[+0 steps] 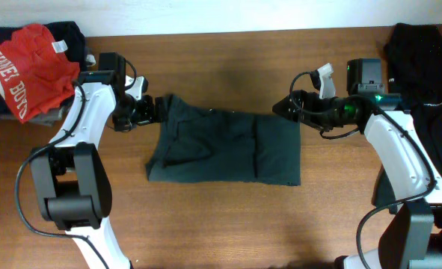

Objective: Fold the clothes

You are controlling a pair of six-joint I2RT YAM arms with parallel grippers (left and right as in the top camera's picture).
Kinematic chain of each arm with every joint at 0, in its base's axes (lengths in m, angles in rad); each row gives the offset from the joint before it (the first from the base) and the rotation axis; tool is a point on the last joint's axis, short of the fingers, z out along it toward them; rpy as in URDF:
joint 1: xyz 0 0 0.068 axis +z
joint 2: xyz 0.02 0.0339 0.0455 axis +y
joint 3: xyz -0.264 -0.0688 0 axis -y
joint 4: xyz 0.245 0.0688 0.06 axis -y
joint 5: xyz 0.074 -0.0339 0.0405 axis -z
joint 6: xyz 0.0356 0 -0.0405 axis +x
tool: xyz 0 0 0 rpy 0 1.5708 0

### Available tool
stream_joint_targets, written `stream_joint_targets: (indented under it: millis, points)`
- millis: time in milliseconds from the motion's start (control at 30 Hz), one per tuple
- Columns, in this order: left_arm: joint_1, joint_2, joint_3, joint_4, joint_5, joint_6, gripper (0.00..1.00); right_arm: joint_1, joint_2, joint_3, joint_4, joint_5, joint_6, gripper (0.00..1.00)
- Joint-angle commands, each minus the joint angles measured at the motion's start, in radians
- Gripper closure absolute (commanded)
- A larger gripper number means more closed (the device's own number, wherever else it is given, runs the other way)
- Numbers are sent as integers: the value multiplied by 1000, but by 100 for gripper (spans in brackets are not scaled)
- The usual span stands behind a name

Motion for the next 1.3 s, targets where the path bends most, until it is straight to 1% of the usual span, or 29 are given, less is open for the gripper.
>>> stream_joint_targets:
  millis: [0,100,233,333,433,567,833,1133,1267]
  points:
    - [2,64,-4,0,42,56,1,3,-10,-1,-21,31,-51,1]
    - [21,113,-4,2,103,75,1,3,-10,-1,-48,31,-76,1]
    - [47,158,-4,3,235,154,1,3,-10,-1,-63,31,-83,1]
    - [60,180,-4,2,265,163,1,3,-10,-1,-62,31,-83,1]
    - [64,200,-4,-5,294,200,1,3,-10,-1,-62,31,-83,1]
    - [64,230,-5,-26,296,200,1,3,-10,-1,-62,31,-83,1]
    - [55,326,-6,-138,296,199,3,3,-10,-1,-62,31,-83,1]
    - [2,370,-6,-121,296,189,5,3,-10,-1,-62,31,-83,1]
    - [-33,370,-6,-104,284,149,5,3,-10,-1,-62,31,-83,1]
